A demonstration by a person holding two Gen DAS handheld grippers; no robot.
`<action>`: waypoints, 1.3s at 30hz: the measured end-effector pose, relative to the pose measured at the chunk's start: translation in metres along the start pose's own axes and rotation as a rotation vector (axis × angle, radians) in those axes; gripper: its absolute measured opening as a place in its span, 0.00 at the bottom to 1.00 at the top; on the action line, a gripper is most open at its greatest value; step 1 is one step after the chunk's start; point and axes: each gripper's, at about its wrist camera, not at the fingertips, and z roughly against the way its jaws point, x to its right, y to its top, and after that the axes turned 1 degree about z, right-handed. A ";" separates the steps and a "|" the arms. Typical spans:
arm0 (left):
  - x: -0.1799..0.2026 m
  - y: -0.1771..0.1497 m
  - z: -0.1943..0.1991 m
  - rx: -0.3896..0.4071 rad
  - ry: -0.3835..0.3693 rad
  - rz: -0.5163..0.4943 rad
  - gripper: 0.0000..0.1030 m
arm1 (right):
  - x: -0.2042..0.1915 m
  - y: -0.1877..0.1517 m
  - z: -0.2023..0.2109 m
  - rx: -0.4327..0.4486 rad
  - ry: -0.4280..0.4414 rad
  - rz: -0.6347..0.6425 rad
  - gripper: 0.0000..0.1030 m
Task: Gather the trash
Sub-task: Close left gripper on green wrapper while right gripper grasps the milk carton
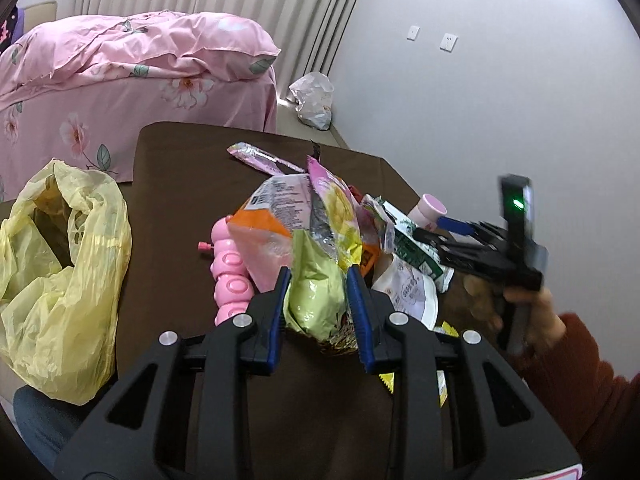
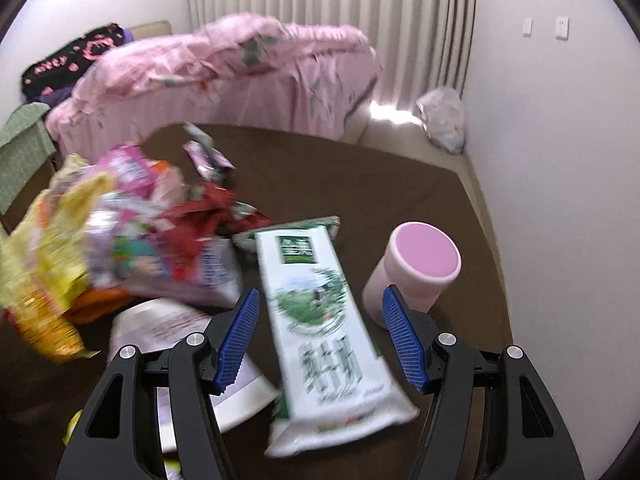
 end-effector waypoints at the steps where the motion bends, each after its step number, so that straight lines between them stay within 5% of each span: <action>1: 0.000 -0.001 0.000 -0.004 0.001 -0.003 0.27 | 0.004 0.000 -0.002 0.002 0.029 -0.020 0.59; 4: -0.001 -0.006 0.001 -0.006 0.013 -0.007 0.27 | 0.009 -0.005 -0.004 -0.035 0.084 -0.073 0.53; 17: -0.005 -0.015 0.007 0.022 0.016 0.019 0.27 | -0.019 -0.090 0.072 -0.067 0.040 0.003 0.48; 24: -0.003 -0.013 0.016 0.047 0.031 0.009 0.27 | -0.007 -0.060 0.061 -0.054 0.090 -0.067 0.57; 31: -0.004 -0.014 0.019 0.052 0.045 0.008 0.27 | -0.010 -0.038 0.012 -0.204 0.080 -0.048 0.56; 39: -0.004 -0.012 0.024 0.068 0.044 0.008 0.27 | -0.011 -0.029 0.077 0.017 0.041 -0.025 0.52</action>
